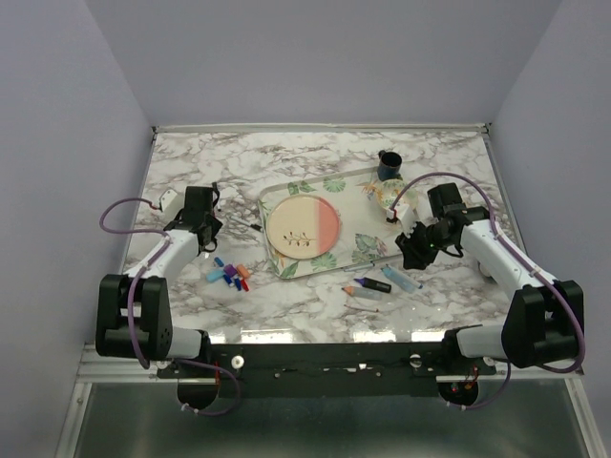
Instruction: Open the pen caps
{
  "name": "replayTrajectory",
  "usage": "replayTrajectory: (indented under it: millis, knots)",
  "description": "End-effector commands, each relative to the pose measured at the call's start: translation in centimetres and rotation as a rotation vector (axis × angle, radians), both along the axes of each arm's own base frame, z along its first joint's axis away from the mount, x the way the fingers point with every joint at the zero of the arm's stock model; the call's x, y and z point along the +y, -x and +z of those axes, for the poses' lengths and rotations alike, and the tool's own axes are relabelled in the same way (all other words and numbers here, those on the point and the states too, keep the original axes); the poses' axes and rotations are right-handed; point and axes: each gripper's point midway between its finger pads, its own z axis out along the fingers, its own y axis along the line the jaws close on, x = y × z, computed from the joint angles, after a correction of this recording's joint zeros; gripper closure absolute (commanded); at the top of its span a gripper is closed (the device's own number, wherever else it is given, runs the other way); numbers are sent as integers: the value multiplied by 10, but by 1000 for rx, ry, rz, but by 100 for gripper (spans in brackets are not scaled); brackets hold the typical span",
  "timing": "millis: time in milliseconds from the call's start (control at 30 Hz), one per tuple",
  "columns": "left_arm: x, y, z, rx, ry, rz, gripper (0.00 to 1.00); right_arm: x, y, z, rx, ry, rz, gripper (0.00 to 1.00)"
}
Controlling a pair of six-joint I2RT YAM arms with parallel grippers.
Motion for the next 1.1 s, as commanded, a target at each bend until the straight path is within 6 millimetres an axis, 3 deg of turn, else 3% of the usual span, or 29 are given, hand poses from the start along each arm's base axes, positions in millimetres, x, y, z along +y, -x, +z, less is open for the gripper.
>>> replayTrajectory:
  millis: [0, 233, 433, 667, 767, 933, 1033, 1067]
  knots:
    - [19, 6, -9, 83, -63, 72, 53, 5, -5, 9, -30, -41, 1, 59]
    - [31, -5, -25, 163, -50, 109, 61, 6, -5, 11, -32, -46, 7, 59]
    - [21, -13, -49, 239, -8, 59, 63, 6, -5, 10, -35, -46, 9, 59]
    - [24, -7, -58, 282, -26, 64, 64, 7, -4, 10, -32, -48, 11, 59]
    - [30, 0, -63, 368, -63, 80, 71, 8, -4, 11, -35, -54, 14, 59]
    - [30, 6, -64, 386, -64, 70, 74, 8, -4, 13, -40, -57, 16, 59]
    - [30, 7, -49, 310, -67, 61, 77, 10, -4, 16, -52, -67, 22, 59]
    - [30, 4, -34, 255, -67, 59, 79, 10, -4, 18, -60, -72, 24, 59]
